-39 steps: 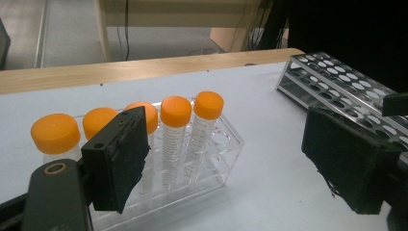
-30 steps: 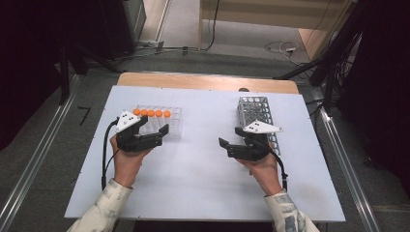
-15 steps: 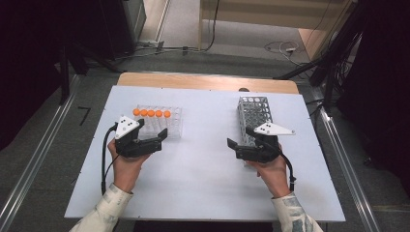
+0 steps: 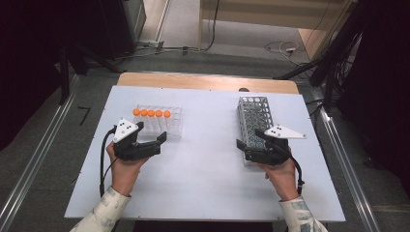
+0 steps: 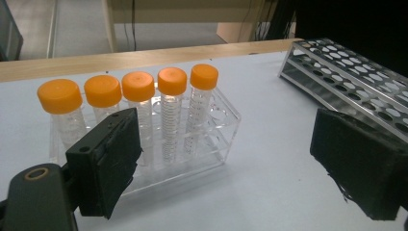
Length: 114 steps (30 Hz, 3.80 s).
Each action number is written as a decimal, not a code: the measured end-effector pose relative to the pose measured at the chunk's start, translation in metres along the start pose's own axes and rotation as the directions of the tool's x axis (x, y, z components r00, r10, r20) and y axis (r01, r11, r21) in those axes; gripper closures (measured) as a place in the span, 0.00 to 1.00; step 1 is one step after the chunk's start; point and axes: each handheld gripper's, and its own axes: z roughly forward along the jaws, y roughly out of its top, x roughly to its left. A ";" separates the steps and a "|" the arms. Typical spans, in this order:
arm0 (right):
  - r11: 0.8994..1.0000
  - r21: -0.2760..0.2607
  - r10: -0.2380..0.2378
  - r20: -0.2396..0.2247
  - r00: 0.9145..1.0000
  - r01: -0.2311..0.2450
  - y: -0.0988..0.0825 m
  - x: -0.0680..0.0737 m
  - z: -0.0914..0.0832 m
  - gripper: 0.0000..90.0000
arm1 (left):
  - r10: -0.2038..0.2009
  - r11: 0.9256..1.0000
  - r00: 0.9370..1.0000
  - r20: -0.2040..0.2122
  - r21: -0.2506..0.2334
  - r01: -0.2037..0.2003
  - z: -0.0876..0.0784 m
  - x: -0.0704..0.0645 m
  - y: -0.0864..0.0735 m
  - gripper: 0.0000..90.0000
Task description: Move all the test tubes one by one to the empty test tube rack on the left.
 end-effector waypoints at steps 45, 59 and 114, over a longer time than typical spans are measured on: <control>0.999 -0.007 0.040 0.057 0.998 -0.039 -0.017 -0.027 -0.033 0.18 | -0.016 1.000 0.999 -0.040 -0.006 0.016 -0.018 0.013 -0.010 0.12; 0.999 -0.003 0.044 0.087 0.995 -0.044 -0.024 -0.034 -0.041 0.16 | 0.006 1.000 0.998 -0.058 -0.005 -0.006 -0.023 0.014 -0.013 0.12; 0.995 -0.013 0.104 0.183 0.978 -0.104 -0.052 -0.067 -0.080 0.16 | -0.015 1.000 0.987 -0.162 0.000 0.015 -0.054 0.041 -0.036 0.12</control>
